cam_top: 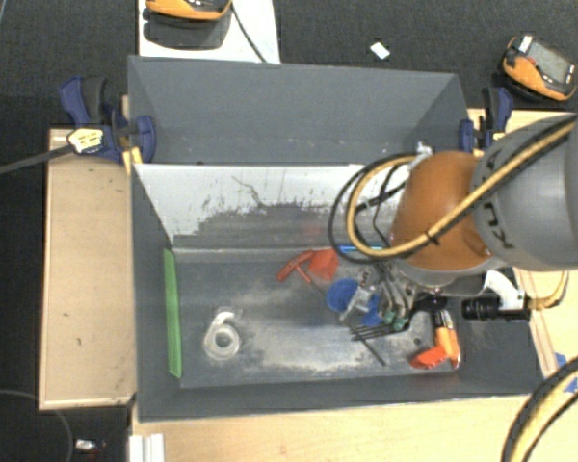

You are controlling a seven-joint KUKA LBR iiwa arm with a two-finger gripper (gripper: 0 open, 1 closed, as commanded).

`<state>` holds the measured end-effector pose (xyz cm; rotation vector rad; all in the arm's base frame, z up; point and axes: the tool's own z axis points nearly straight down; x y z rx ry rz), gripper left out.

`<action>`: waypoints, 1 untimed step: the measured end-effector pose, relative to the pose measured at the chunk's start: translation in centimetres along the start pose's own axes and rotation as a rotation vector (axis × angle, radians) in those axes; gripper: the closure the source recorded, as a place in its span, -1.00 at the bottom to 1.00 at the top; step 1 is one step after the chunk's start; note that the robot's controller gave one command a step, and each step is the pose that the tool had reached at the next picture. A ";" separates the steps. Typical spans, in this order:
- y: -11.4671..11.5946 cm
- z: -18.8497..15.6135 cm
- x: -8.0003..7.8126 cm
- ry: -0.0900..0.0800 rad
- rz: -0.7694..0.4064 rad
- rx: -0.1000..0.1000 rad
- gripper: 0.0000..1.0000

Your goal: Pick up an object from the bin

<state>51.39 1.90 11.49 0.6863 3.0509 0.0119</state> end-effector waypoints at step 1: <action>0.0 -0.5 -0.1 -0.002 0.000 -0.001 1.00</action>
Offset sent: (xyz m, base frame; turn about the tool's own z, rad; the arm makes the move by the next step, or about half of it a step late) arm 0.0002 -0.0001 0.0235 -0.0001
